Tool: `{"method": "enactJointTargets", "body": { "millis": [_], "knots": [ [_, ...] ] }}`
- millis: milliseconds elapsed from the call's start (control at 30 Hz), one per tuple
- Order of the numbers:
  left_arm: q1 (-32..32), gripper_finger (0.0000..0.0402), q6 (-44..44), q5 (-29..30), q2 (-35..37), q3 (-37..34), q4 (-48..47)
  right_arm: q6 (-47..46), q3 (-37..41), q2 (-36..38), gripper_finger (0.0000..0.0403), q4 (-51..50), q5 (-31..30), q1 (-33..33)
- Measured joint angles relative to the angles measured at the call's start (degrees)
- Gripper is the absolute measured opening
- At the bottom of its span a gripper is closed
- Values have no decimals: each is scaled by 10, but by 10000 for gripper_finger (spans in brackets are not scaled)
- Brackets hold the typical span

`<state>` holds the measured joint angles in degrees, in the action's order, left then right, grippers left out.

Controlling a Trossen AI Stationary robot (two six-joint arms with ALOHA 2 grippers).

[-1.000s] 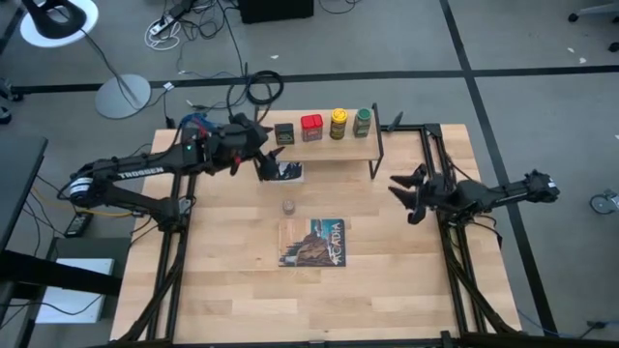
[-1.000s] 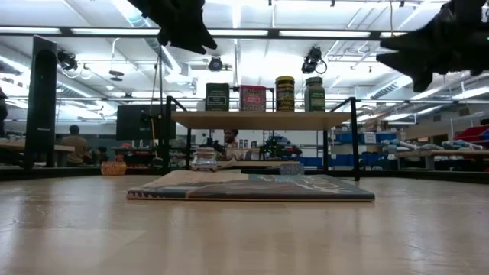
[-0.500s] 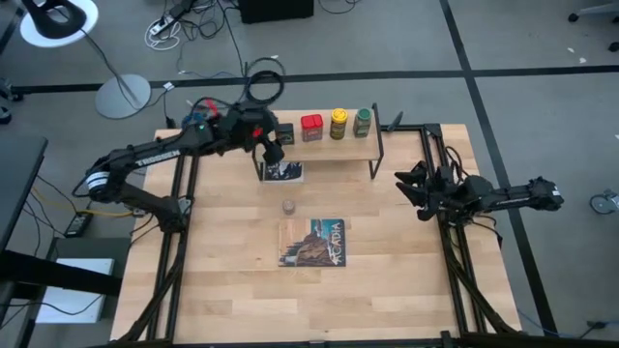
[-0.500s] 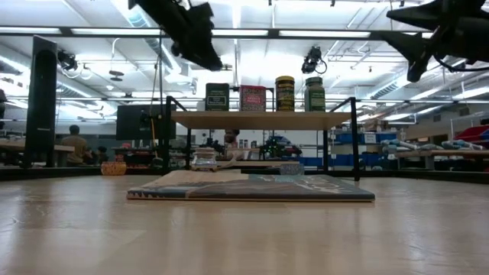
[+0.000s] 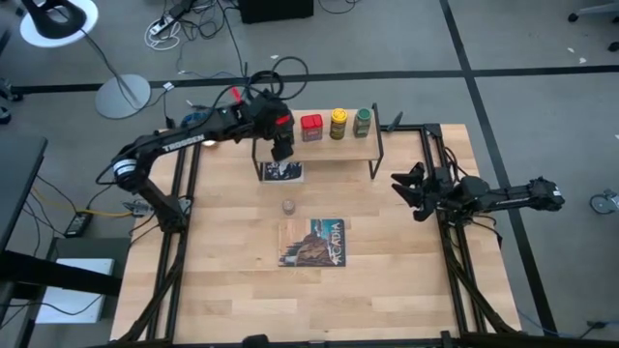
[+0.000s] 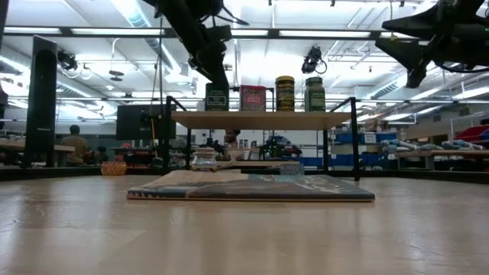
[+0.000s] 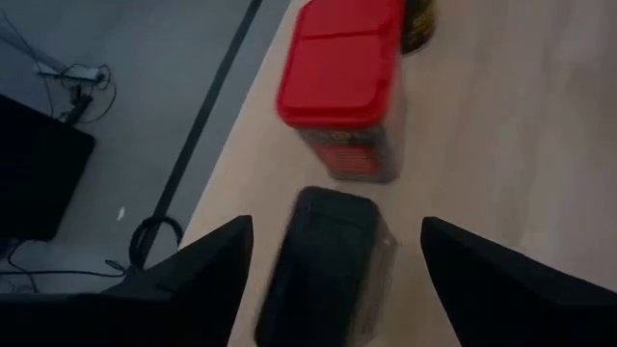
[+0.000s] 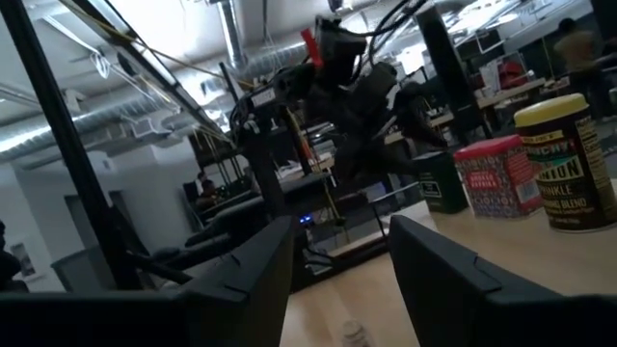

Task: Shelf spices
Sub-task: Remove the black seasoning can from the shelf

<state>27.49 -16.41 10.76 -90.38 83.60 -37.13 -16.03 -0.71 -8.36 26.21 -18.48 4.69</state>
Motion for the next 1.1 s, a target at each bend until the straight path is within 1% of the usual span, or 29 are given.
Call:
{"method": "enactJointTargets", "body": {
  "millis": [133, 400, 533, 633, 767, 933, 1100],
  "knots": [
    [10, 306, -4, -5, -8, 12, 0, 0, 0, 0, 176, -6, -1, 0],
    [33, 306, -12, -16, -12, 12, -21, 3, 0, 0, 176, 4, 1, 0],
    [37, 305, -12, -43, -12, 12, -24, 6, 0, 0, 176, 0, 1, 0],
    [37, 298, -12, -50, -13, 11, -36, 6, 0, 0, 176, -1, 1, 0],
    [37, 279, -12, -58, -29, 9, -50, 6, 0, 0, 176, -2, 1, 0],
    [37, 245, -13, -64, -59, 9, -47, 4, 0, 0, 176, -1, 2, 0],
    [36, 196, -13, -65, -74, 9, -36, -3, 0, 0, 176, -1, 2, 0]
  ]
}}
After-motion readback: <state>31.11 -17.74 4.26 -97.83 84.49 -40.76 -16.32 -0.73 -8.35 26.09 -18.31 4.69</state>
